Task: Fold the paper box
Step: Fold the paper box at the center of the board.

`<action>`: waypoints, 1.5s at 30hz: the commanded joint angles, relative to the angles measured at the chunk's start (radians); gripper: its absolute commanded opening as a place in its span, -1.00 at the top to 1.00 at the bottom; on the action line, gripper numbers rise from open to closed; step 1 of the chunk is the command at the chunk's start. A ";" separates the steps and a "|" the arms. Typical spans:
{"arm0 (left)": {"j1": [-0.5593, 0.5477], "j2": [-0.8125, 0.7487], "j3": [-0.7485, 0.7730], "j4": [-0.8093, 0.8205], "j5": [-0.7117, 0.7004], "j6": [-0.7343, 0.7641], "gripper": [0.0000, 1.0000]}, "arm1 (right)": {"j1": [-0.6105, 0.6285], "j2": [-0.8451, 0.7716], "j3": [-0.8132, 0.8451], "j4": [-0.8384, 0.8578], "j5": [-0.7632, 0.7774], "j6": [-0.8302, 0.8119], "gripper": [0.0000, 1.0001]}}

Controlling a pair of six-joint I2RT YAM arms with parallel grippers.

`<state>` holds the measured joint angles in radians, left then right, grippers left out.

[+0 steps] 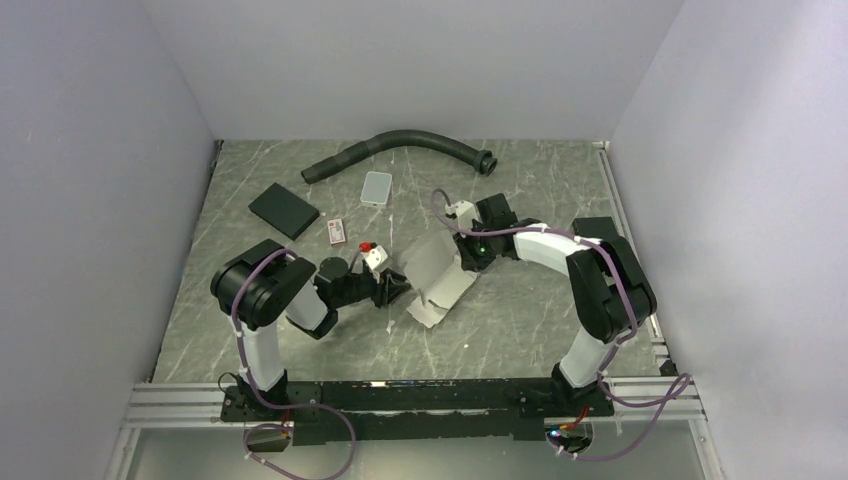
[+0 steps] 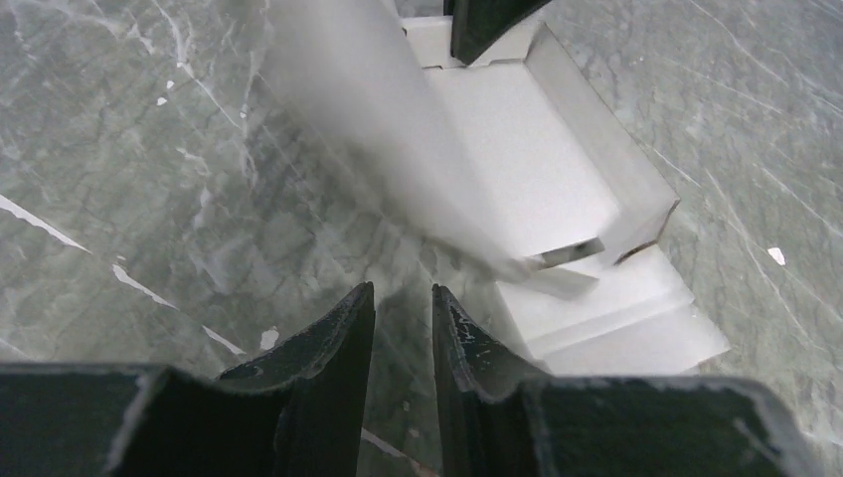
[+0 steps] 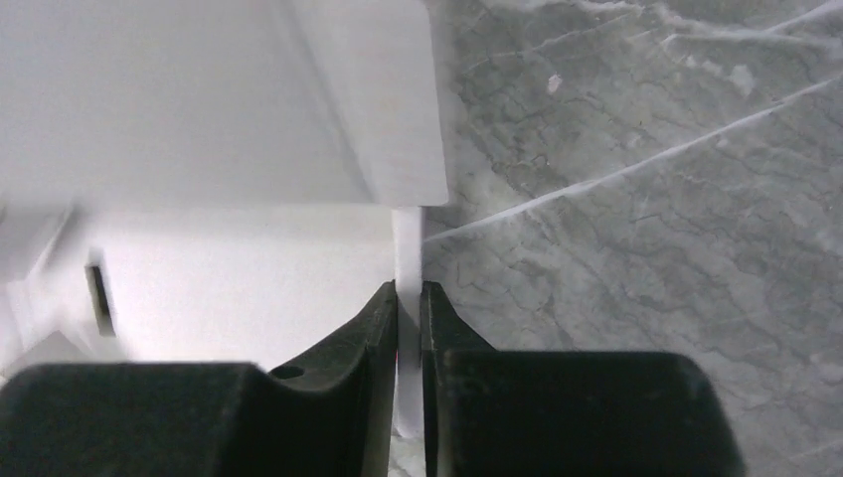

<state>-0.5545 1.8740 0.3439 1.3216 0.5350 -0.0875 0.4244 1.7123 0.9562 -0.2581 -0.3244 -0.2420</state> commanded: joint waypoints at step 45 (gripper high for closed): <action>-0.067 0.009 0.003 0.231 0.232 -0.007 0.13 | -0.037 -0.037 0.039 -0.001 -0.209 -0.050 0.98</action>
<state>-0.6067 1.8950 0.3202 1.4773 0.7696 -0.0570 0.3916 1.7126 0.9623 -0.2840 -0.5087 -0.2993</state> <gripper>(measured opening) 0.431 0.144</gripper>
